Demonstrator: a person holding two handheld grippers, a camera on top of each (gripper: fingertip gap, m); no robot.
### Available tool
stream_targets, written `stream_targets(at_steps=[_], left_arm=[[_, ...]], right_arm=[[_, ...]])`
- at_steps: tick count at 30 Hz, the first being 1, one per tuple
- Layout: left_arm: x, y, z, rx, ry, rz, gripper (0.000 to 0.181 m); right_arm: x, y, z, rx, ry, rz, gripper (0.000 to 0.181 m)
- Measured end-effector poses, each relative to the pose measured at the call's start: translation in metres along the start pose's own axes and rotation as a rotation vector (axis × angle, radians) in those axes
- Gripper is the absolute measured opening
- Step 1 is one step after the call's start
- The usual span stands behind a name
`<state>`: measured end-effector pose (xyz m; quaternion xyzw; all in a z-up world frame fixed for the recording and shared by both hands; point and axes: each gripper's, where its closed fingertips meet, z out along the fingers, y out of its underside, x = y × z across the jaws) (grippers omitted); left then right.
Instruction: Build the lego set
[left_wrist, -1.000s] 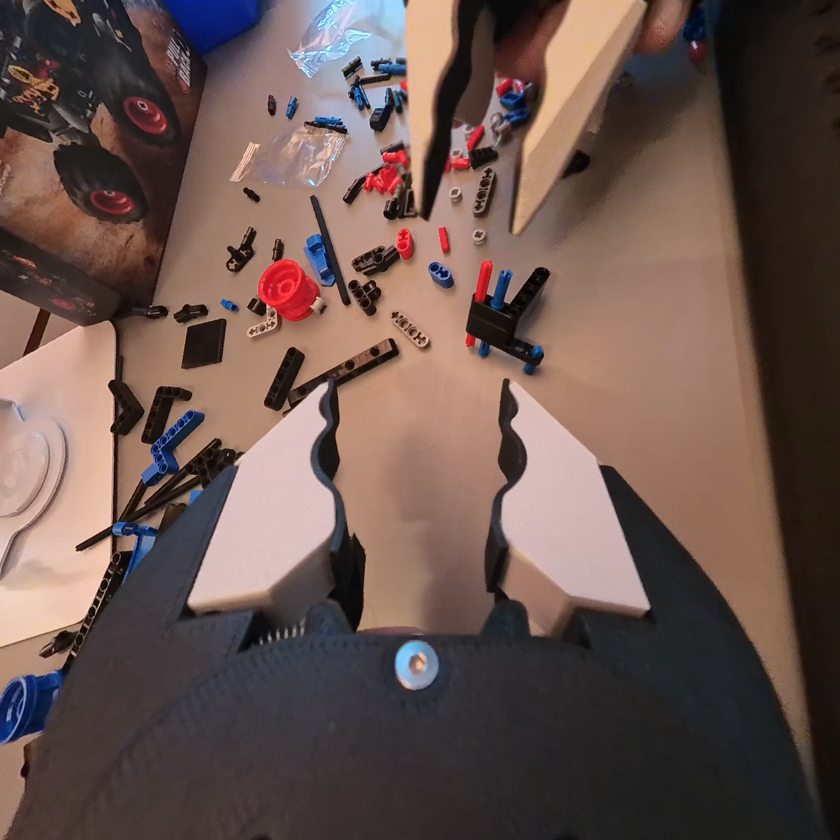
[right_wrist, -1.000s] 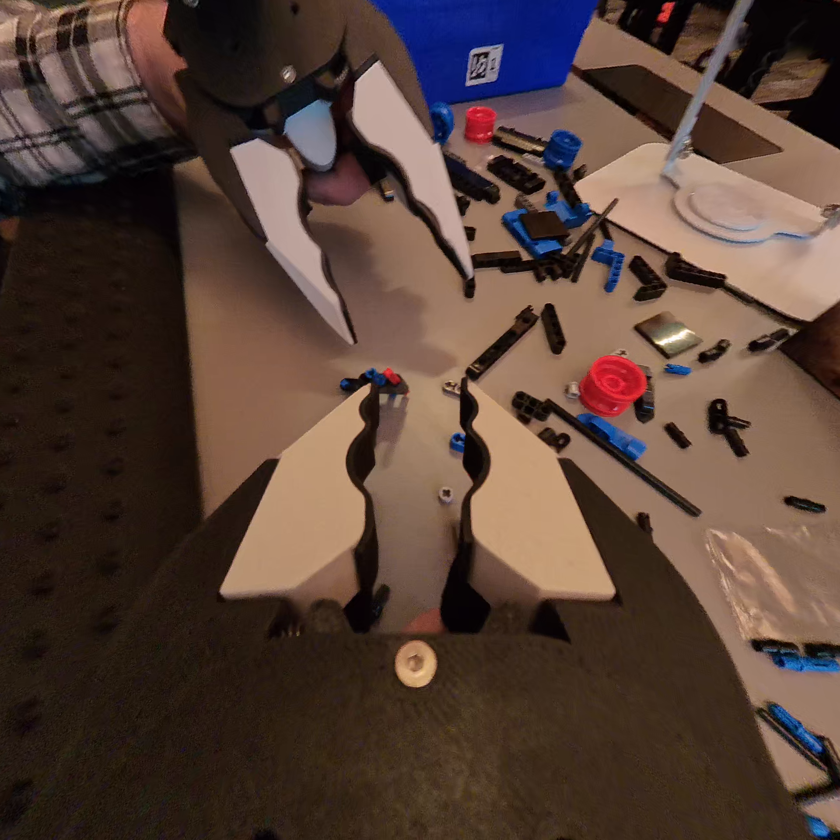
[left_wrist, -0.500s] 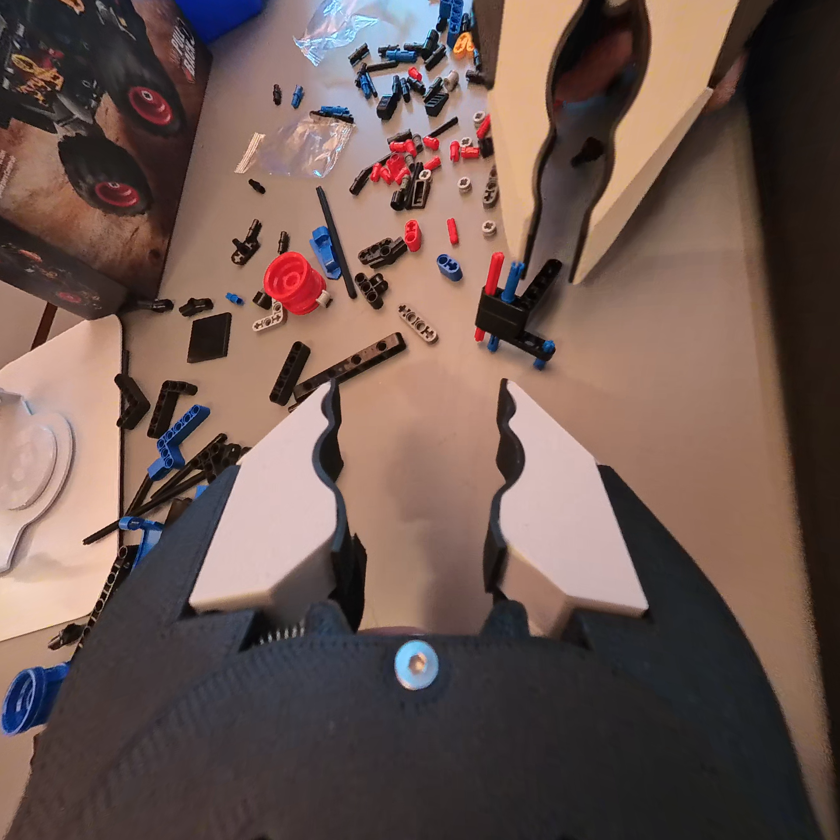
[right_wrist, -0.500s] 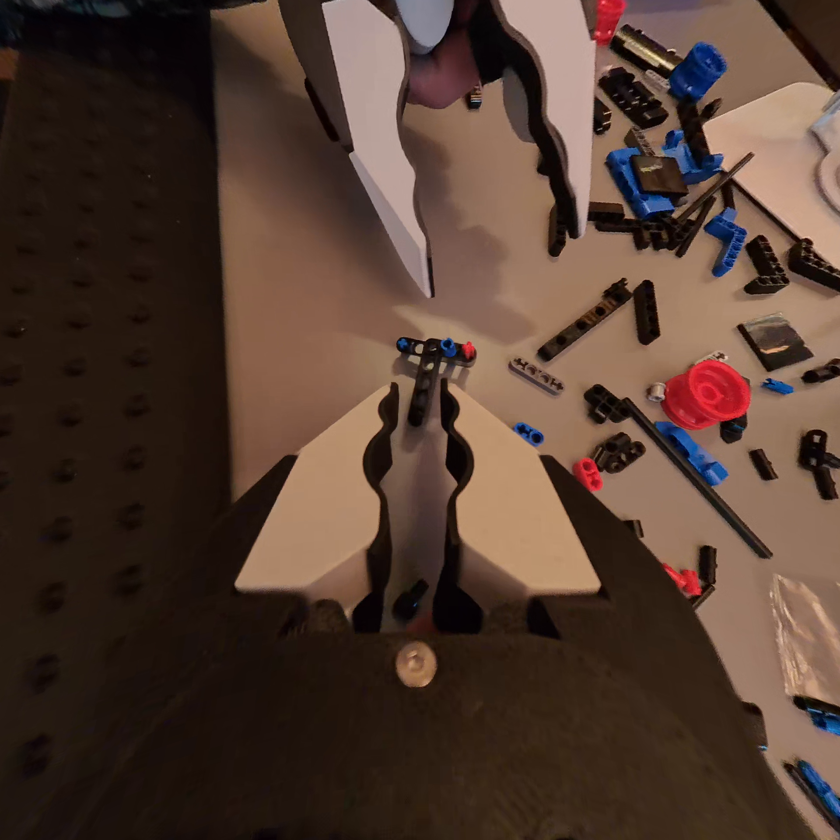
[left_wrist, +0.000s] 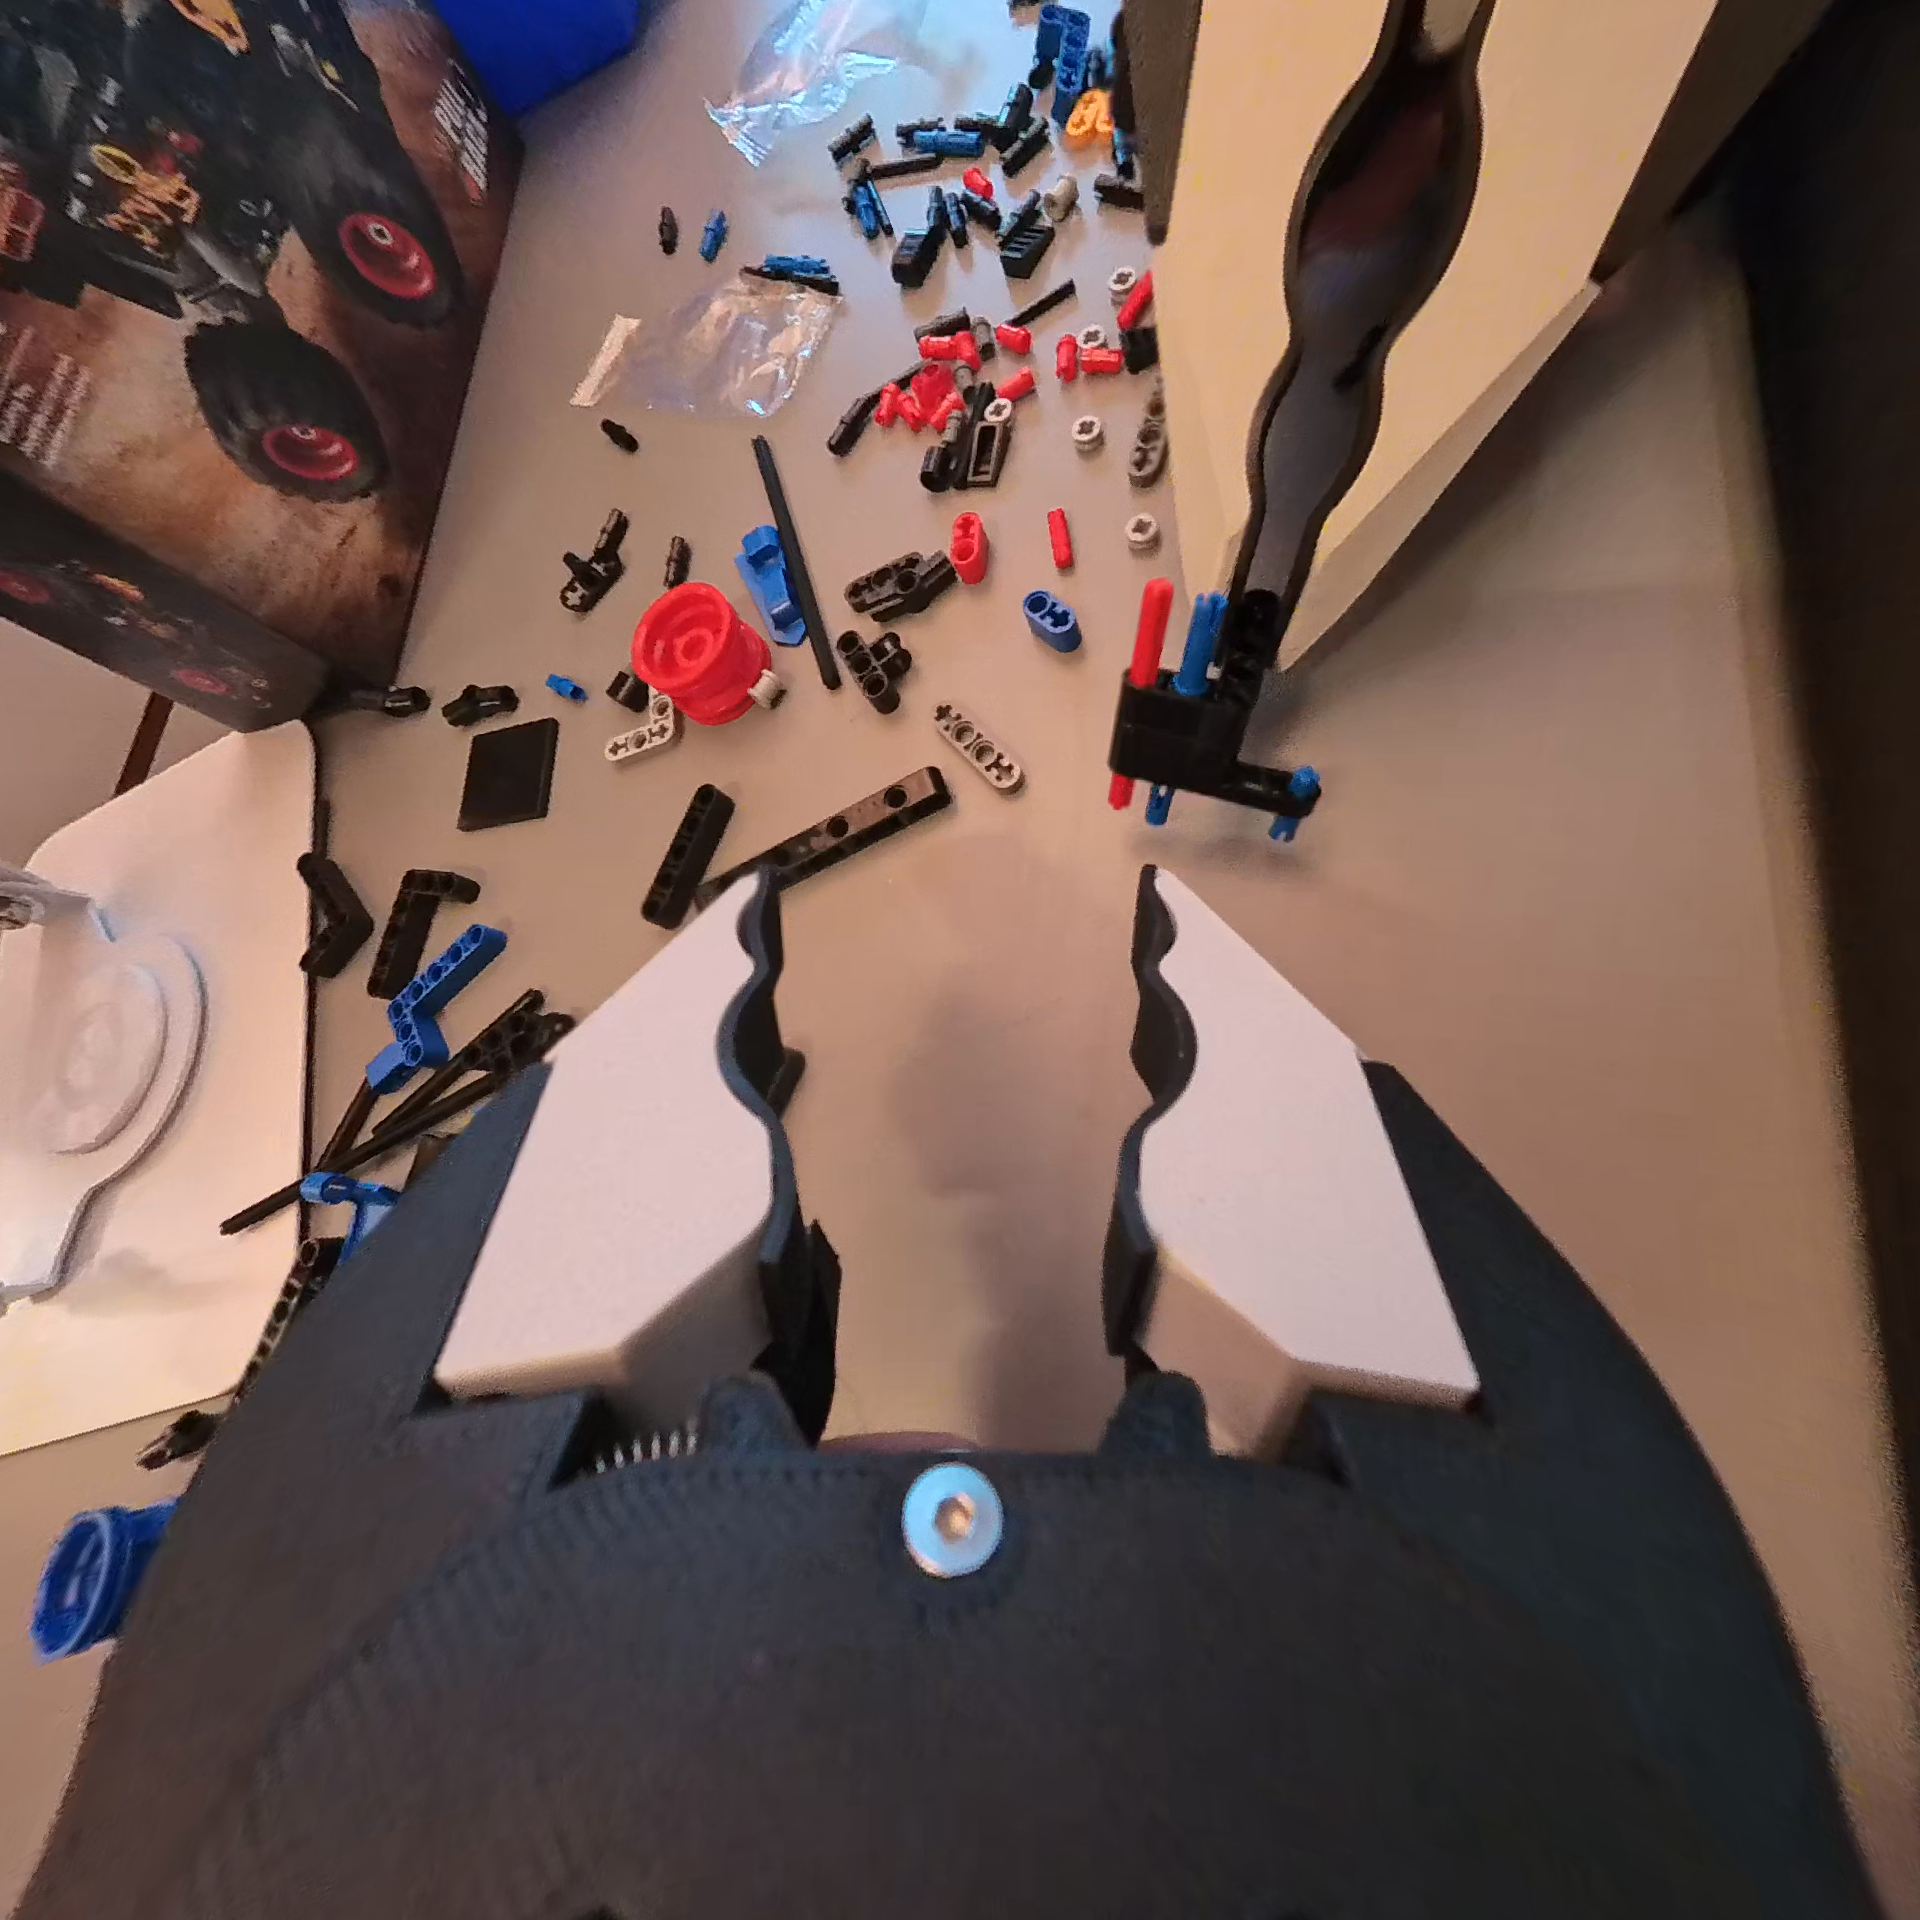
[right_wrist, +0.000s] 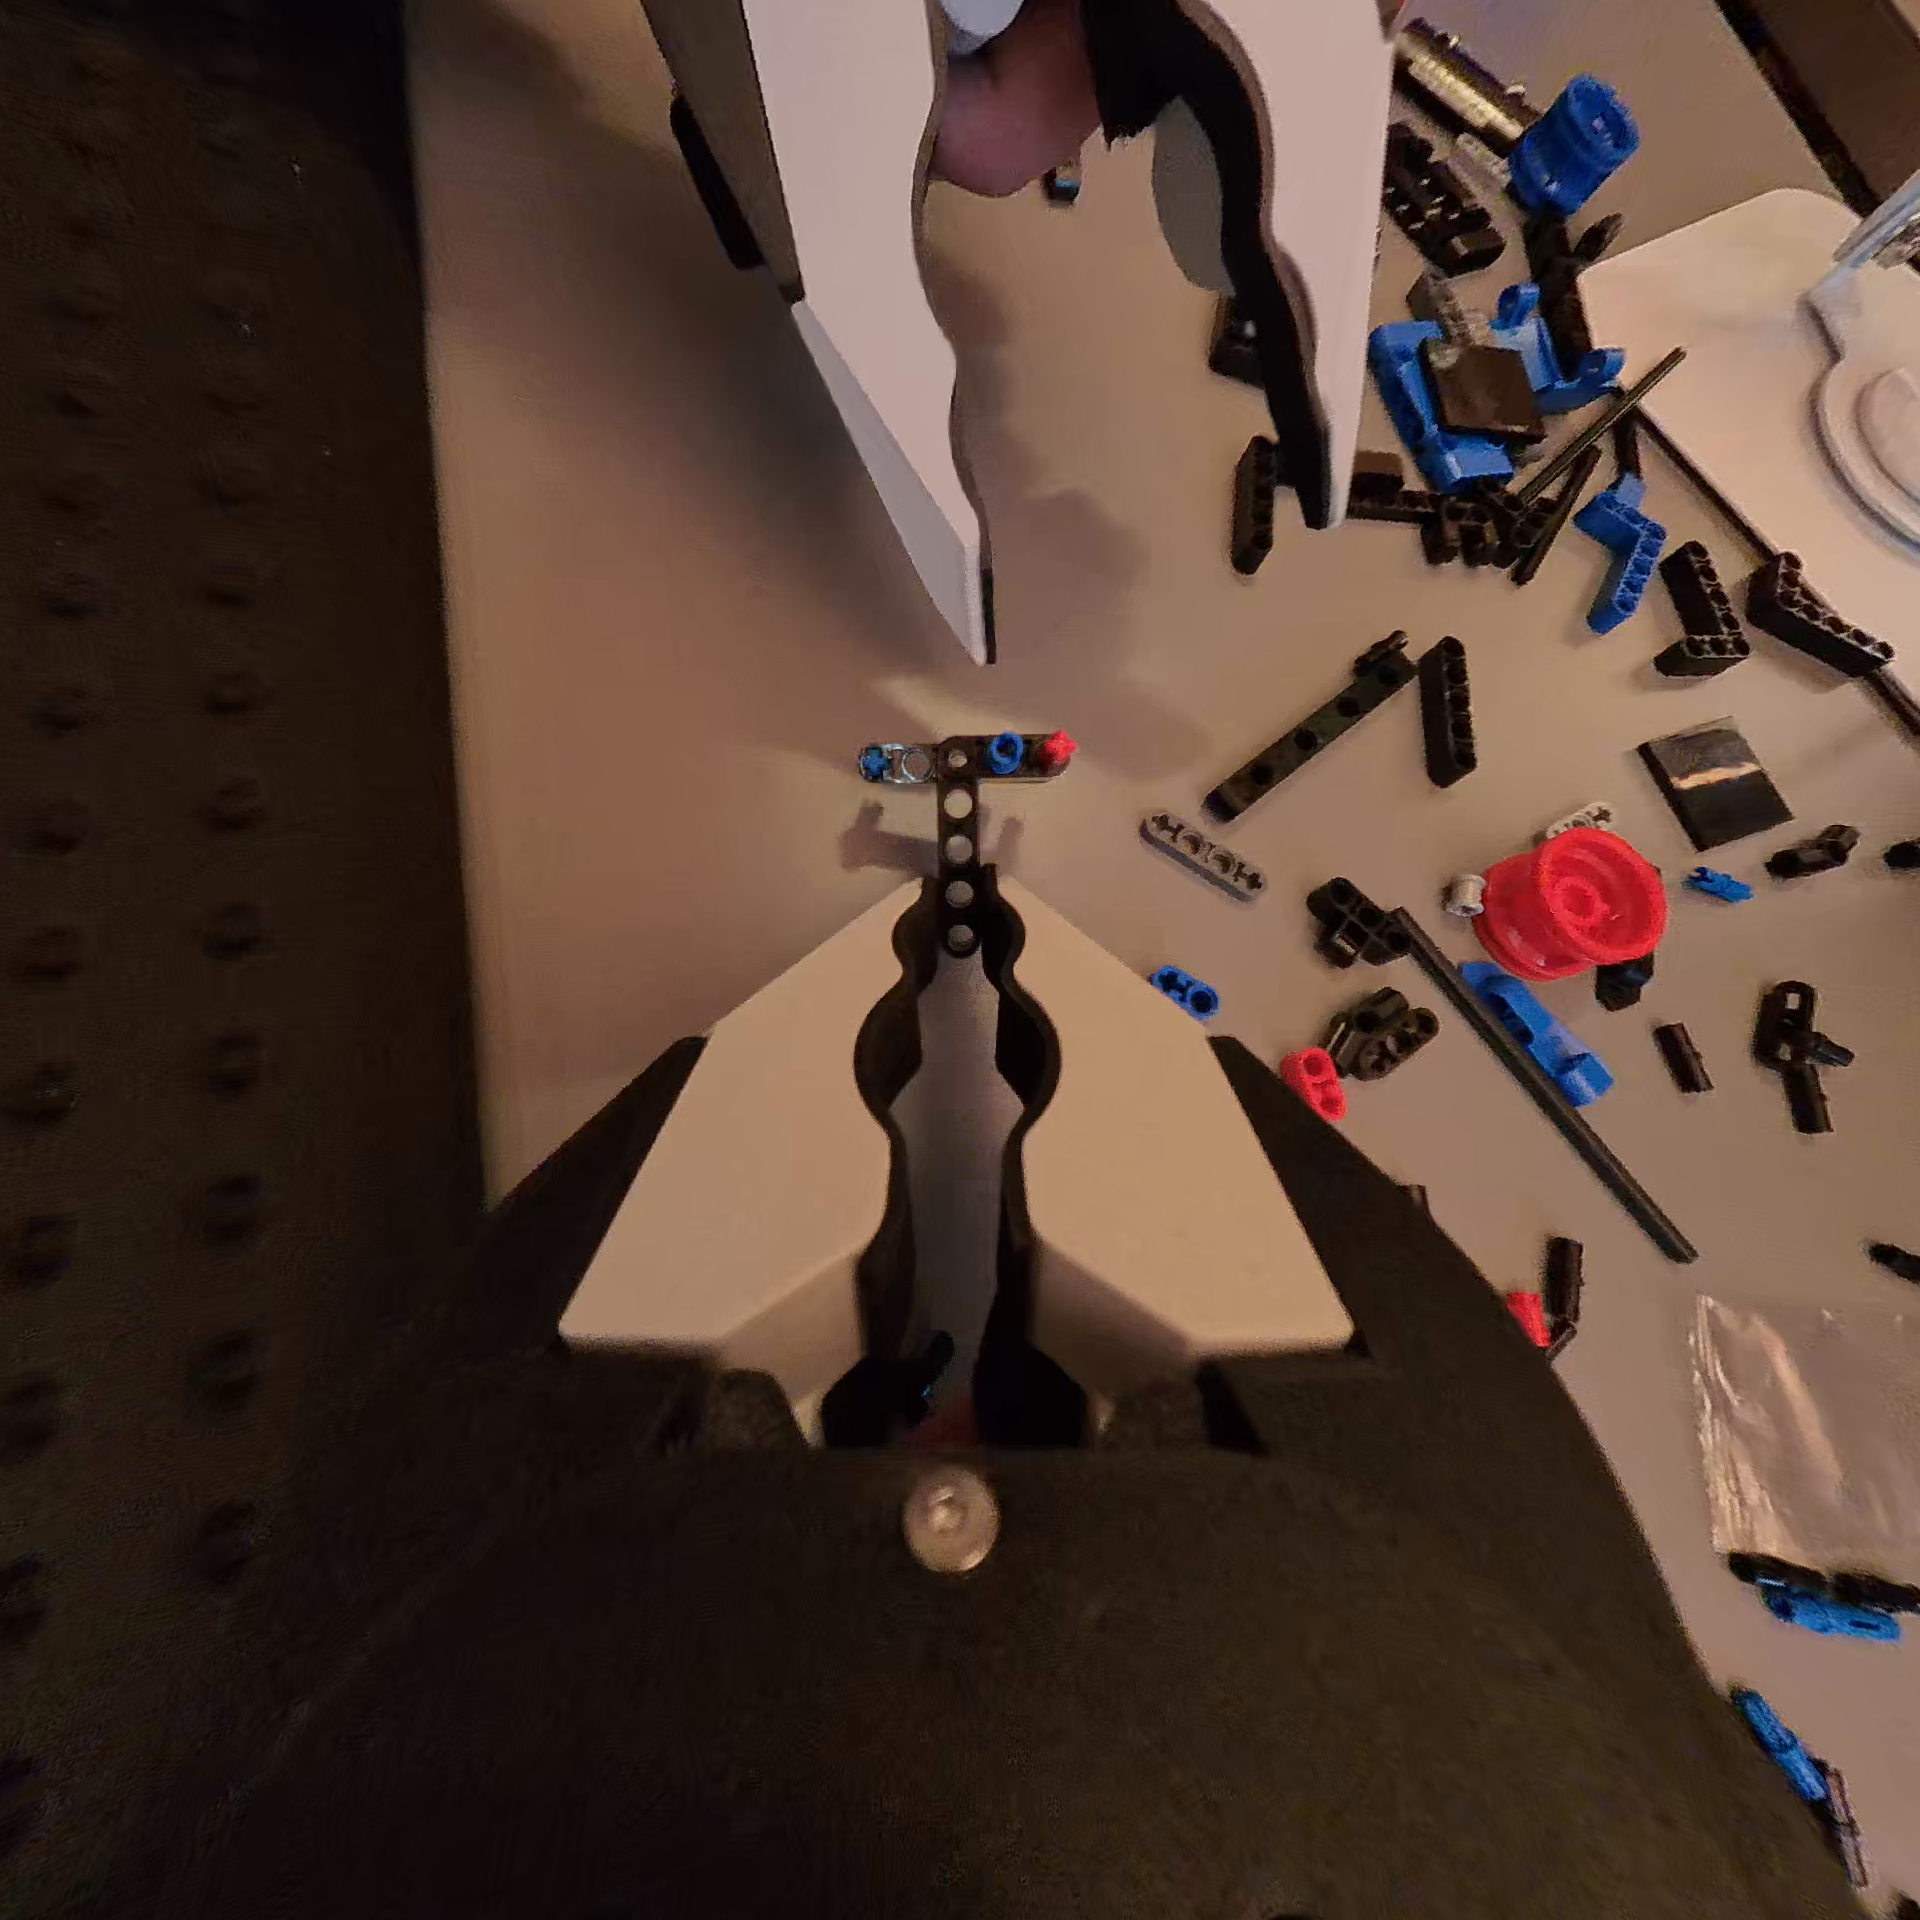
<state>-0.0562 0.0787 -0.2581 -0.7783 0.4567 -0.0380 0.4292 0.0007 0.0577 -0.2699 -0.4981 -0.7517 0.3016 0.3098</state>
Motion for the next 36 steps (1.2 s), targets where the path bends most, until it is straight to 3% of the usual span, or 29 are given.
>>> stream_targets(at_steps=[13,36], left_arm=[[-0.018,-0.002,-0.004,0.029,-0.079,-0.041,0.067],[-0.026,-0.007,-0.003,0.055,-0.146,-0.041,0.064]], right_arm=[[0.047,-0.023,-0.033,0.204,0.204,0.139,0.003],[0.075,-0.052,-0.077,0.467,0.373,0.176,0.004]])
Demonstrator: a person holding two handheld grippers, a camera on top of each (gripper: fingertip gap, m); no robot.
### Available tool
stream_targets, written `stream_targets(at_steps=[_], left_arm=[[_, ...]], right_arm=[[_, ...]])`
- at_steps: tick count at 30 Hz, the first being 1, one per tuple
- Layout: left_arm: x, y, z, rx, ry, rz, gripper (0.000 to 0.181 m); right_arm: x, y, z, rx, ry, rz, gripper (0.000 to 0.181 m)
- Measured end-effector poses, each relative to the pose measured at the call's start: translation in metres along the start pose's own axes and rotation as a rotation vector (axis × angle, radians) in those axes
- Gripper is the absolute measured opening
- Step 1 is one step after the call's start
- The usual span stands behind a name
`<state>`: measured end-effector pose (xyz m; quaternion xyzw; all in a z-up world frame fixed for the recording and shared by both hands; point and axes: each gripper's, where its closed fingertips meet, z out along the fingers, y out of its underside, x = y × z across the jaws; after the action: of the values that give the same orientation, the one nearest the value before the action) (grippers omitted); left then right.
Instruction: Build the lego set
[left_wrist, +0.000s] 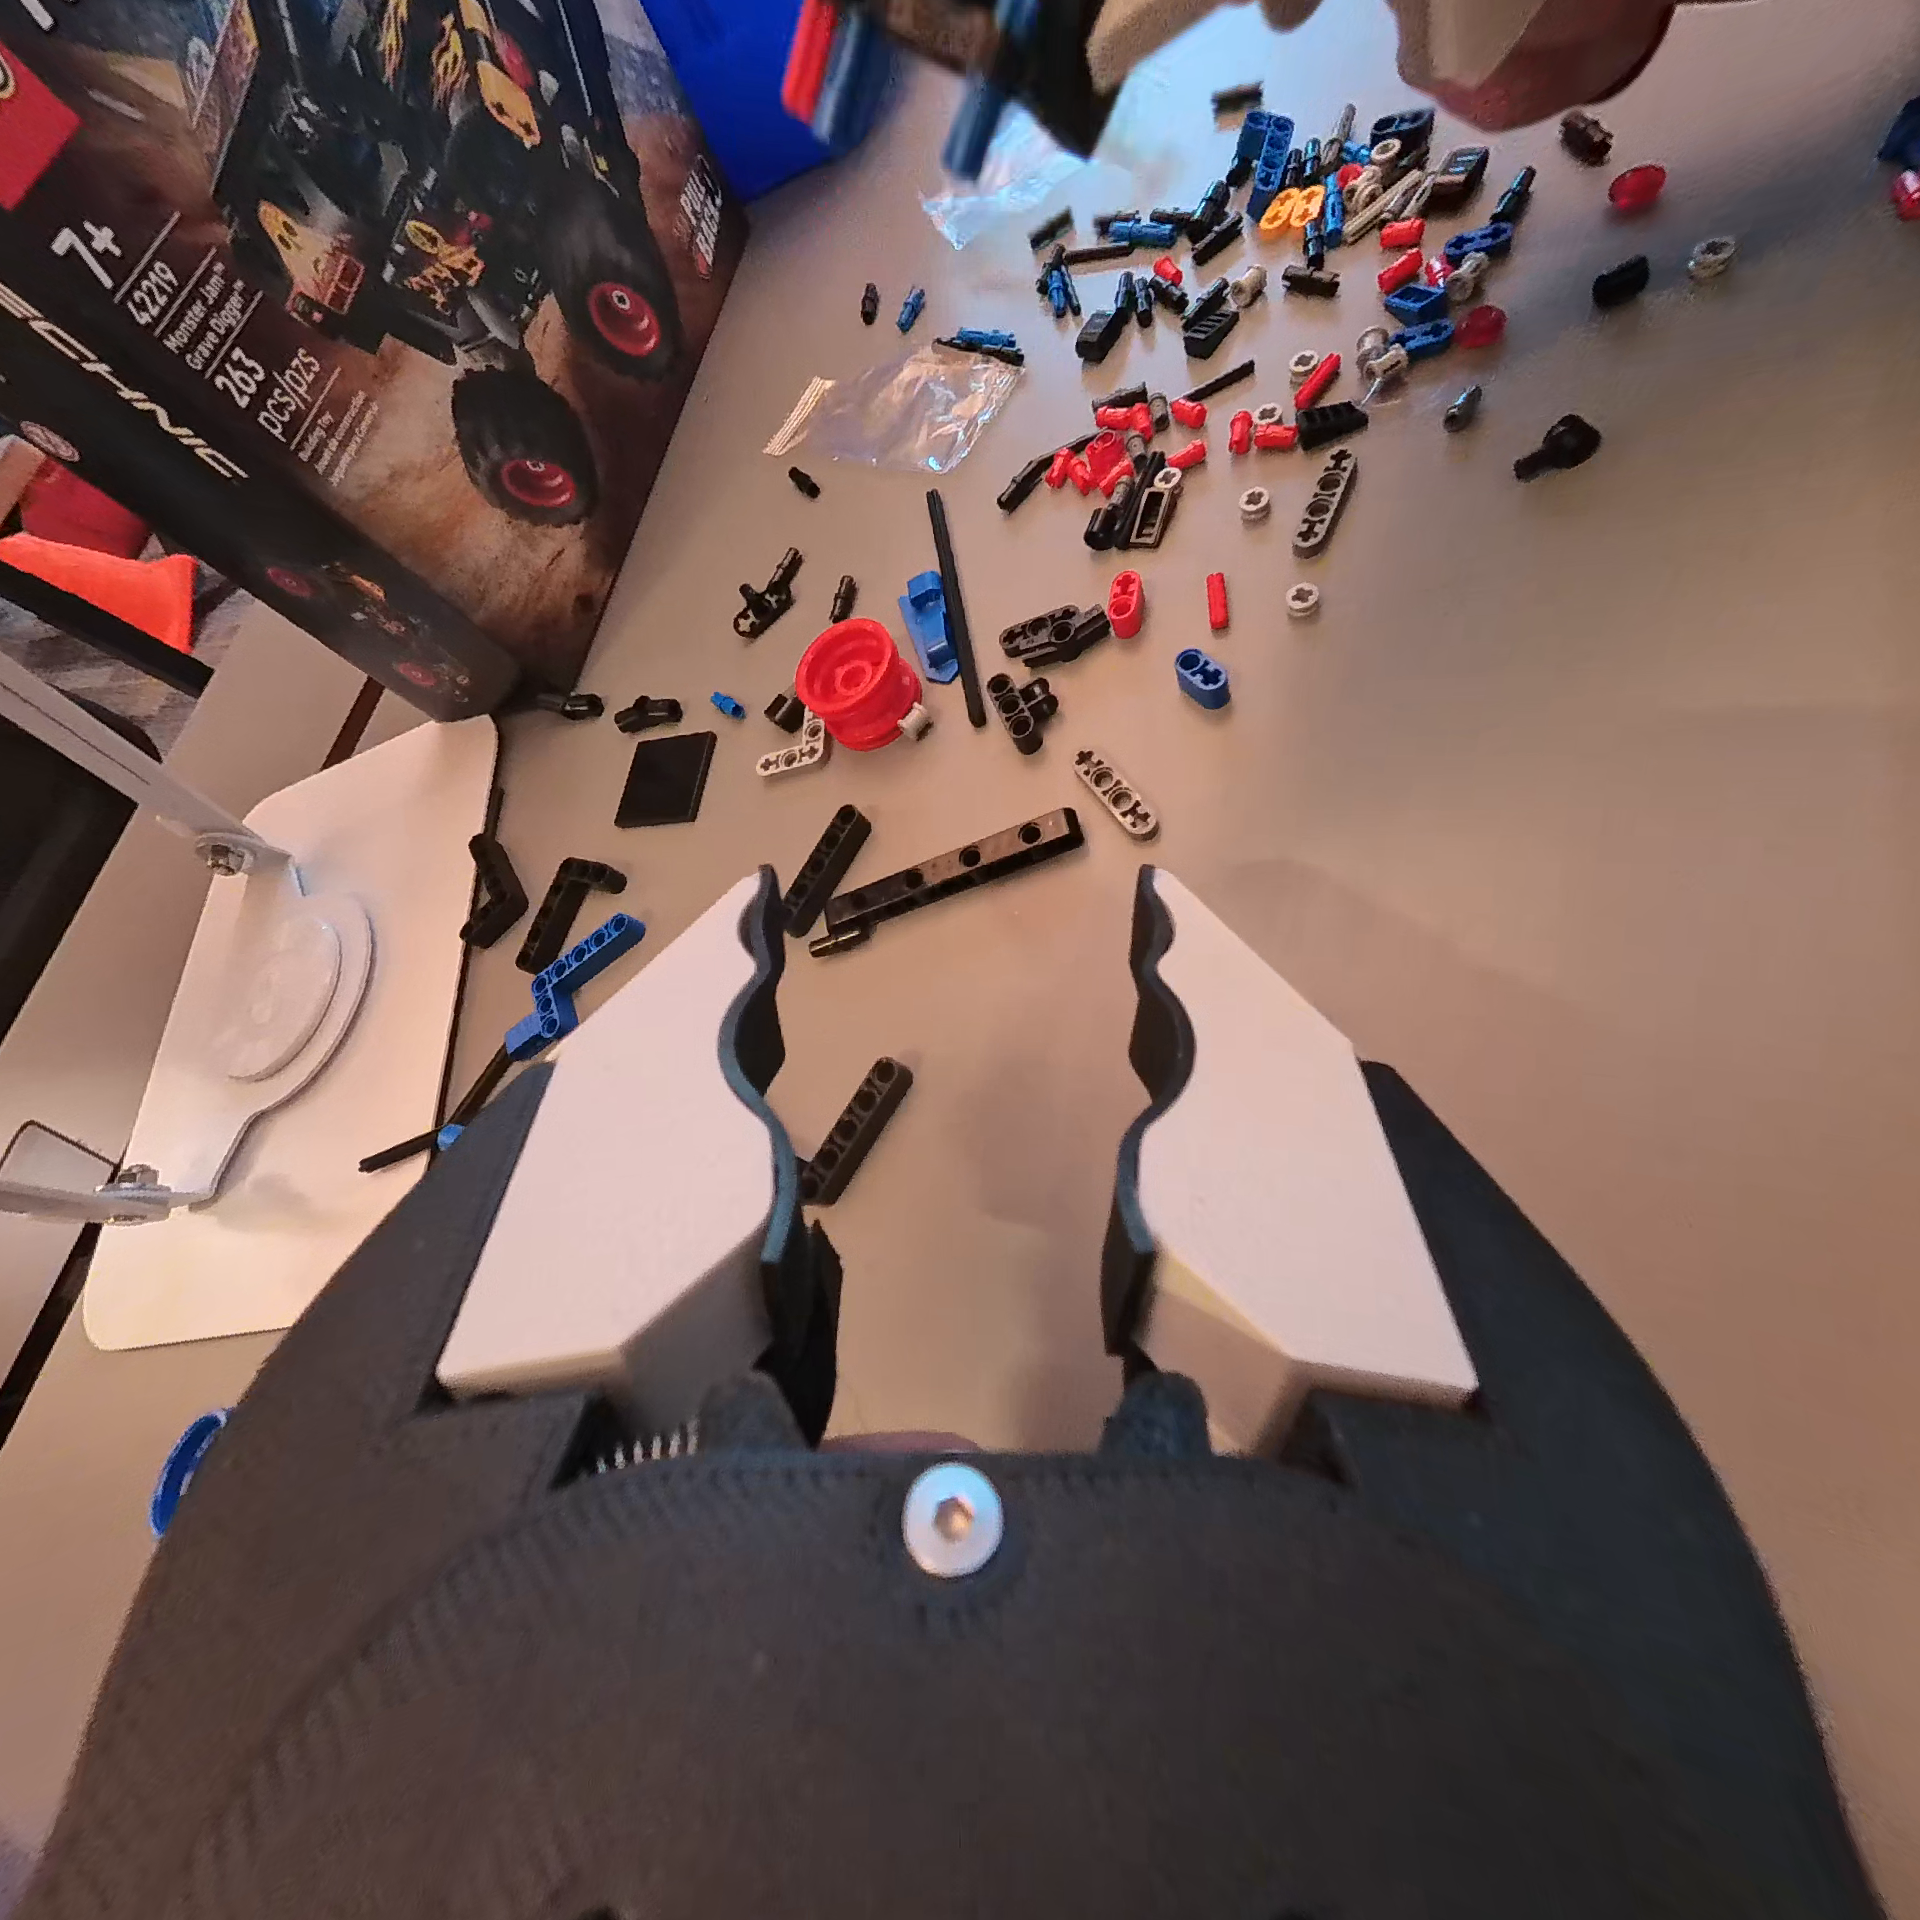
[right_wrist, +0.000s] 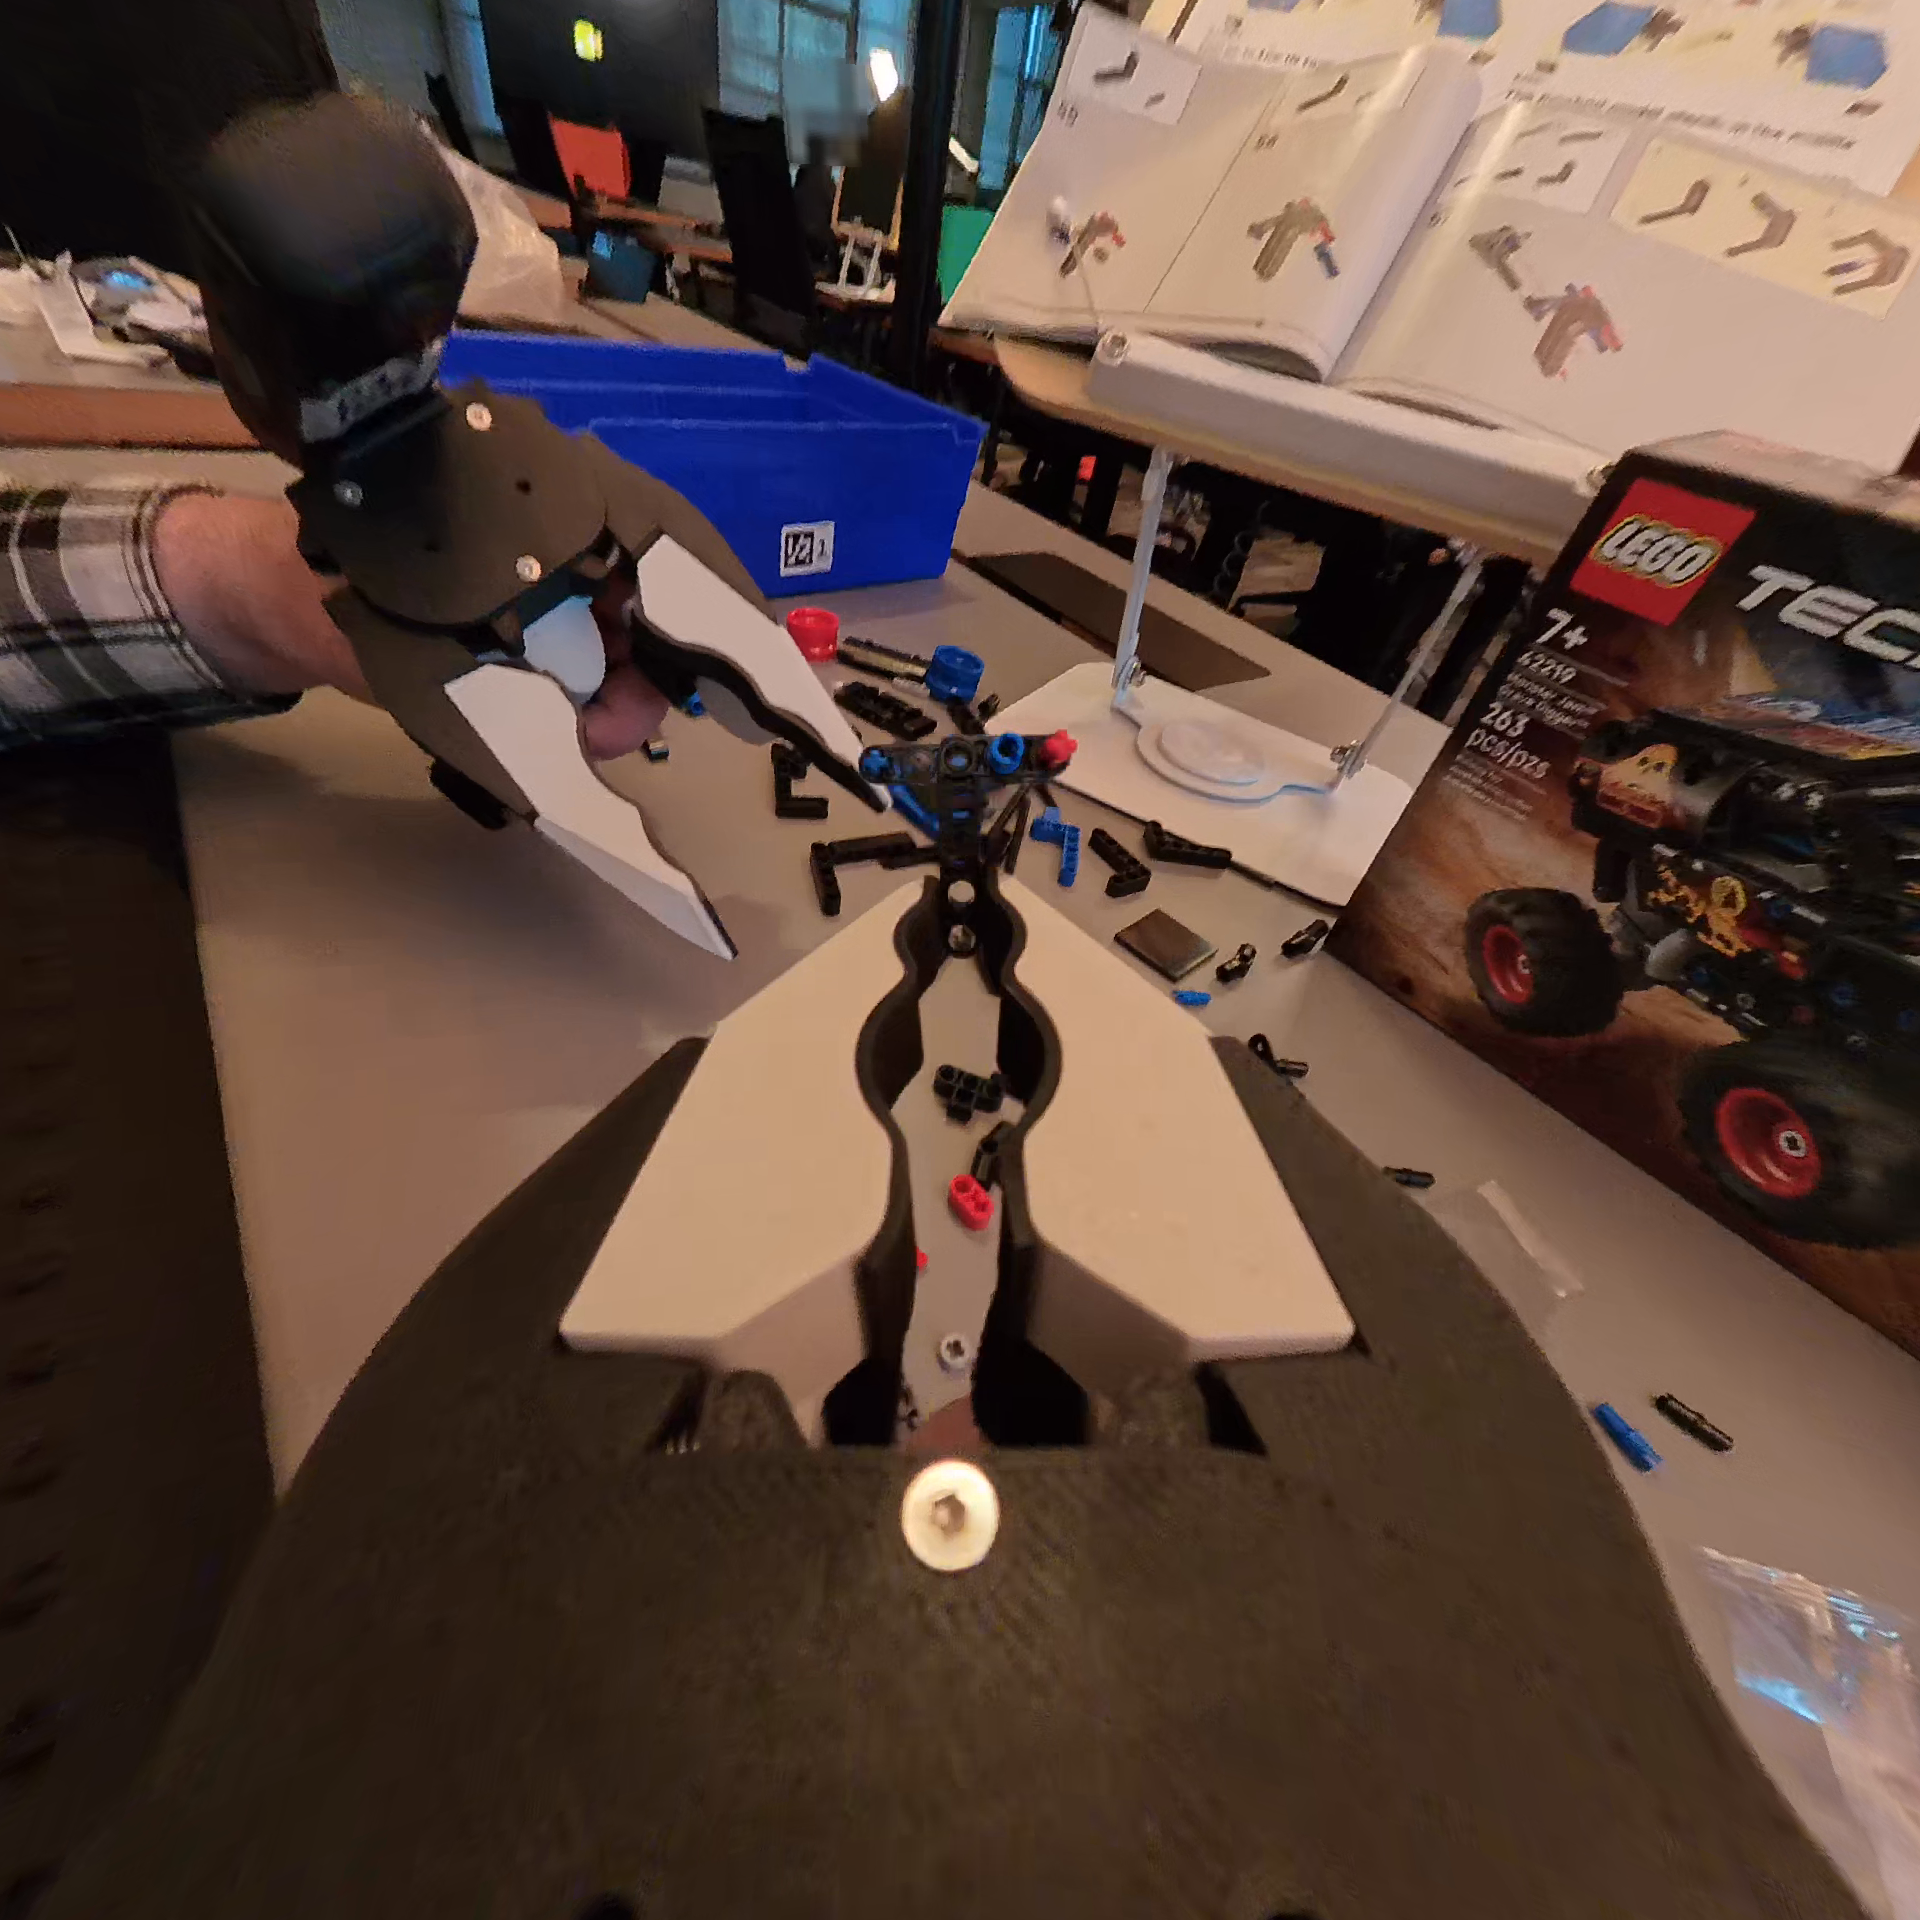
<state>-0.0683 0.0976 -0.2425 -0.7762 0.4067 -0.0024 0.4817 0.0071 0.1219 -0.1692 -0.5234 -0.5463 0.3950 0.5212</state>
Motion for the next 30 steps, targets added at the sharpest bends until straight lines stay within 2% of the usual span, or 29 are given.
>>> stream_targets(at_steps=[21,30], left_arm=[[-0.005,-0.002,0.004,0.011,-0.042,0.001,0.064],[-0.006,-0.002,0.007,0.015,-0.054,0.009,0.062]], right_arm=[[0.016,-0.031,-0.019,0.178,0.088,0.008,0.004],[0.008,-0.035,-0.018,0.181,0.107,-0.096,0.004]])
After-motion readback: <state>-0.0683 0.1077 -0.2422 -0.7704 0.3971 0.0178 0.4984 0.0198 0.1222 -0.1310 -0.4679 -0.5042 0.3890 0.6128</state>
